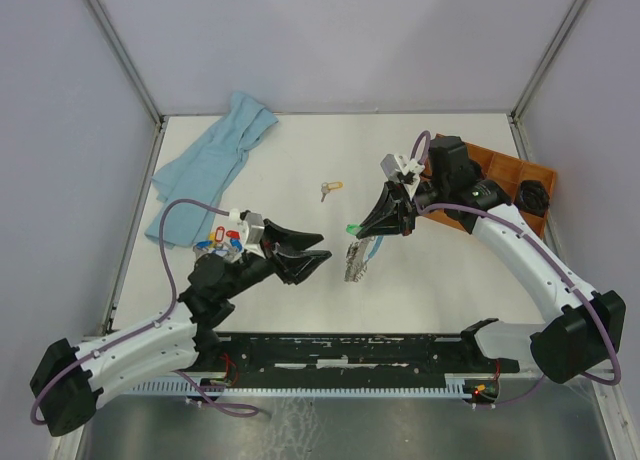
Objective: Remove the keys from the keyring
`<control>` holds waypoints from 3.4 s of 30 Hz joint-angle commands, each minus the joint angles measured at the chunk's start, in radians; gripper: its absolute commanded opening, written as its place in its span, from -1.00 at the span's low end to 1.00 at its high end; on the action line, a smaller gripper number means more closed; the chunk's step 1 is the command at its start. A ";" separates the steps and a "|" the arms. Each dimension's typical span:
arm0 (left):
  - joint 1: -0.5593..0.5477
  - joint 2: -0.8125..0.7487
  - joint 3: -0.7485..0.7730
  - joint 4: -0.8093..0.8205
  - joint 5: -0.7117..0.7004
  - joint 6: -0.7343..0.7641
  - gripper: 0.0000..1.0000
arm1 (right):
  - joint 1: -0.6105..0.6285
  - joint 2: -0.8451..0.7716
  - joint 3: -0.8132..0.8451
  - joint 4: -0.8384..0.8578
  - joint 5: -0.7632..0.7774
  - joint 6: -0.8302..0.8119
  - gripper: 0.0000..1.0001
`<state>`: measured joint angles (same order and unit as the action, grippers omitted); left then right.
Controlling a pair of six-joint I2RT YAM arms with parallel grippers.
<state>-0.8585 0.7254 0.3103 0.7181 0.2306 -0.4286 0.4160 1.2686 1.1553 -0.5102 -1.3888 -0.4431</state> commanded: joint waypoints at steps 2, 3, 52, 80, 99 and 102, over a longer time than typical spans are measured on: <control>0.006 0.028 0.038 0.082 0.082 0.079 0.25 | -0.004 -0.016 0.027 0.025 -0.024 -0.003 -0.99; 0.006 0.042 0.047 0.094 0.094 0.080 0.28 | -0.005 -0.015 0.026 0.027 -0.023 -0.001 -0.99; -0.023 0.566 0.215 0.704 0.151 -0.120 -0.95 | 0.016 0.001 0.007 0.092 -0.028 0.068 -0.99; -0.023 0.303 0.287 0.064 -0.090 0.073 -0.95 | -0.032 -0.075 0.098 -0.174 0.209 -0.089 0.29; -0.030 0.273 0.383 -0.082 -0.159 0.070 -0.94 | 0.026 -0.046 -0.106 -0.021 0.220 -0.184 -0.38; -0.030 0.258 0.383 -0.088 -0.159 0.071 -0.94 | 0.029 -0.045 -0.132 0.063 0.235 -0.108 -0.38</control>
<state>-0.8833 1.0302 0.6350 0.5724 0.0830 -0.3866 0.4389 1.2243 1.0447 -0.5907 -1.1667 -0.6022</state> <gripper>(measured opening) 0.058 0.310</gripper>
